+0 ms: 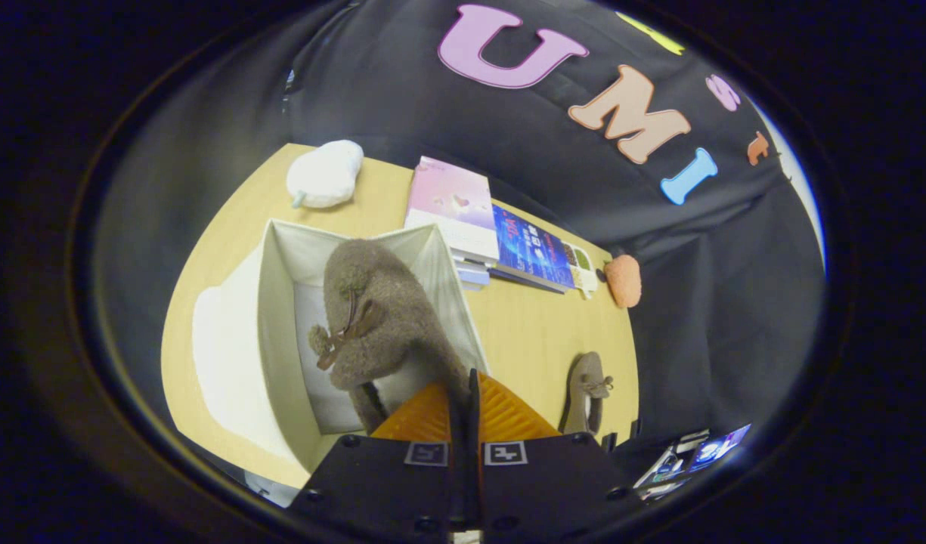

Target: Open the storage box then place both shoes into the box .Put the left shoe in first, then the right shoe, with the right side of both shoes facing outward in a uniform manner.

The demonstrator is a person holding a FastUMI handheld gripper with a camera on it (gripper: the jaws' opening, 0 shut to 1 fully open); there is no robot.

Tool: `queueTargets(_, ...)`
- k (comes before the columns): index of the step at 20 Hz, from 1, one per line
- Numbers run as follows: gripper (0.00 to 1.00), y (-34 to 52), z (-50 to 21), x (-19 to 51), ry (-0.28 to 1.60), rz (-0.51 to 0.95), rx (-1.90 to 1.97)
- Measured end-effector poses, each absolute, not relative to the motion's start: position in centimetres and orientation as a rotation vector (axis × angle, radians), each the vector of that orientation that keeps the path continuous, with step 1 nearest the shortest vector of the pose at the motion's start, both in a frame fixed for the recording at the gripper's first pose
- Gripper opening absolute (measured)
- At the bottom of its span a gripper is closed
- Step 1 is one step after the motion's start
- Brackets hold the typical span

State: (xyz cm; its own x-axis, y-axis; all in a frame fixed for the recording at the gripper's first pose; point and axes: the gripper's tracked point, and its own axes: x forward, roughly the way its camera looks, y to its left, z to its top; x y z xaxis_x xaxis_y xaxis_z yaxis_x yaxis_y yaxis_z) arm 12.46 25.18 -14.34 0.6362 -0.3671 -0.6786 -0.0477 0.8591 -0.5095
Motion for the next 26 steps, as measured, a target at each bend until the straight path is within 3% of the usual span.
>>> queueTargets(8,0.04,28.0,-17.1,13.4,0.971,-0.156,-0.485)
queueTargets(20,0.04,31.5,-28.9,13.7,1.163,0.023,-0.389)
queueTargets(26,0.06,30.7,-31.3,13.6,1.207,0.053,-0.429)
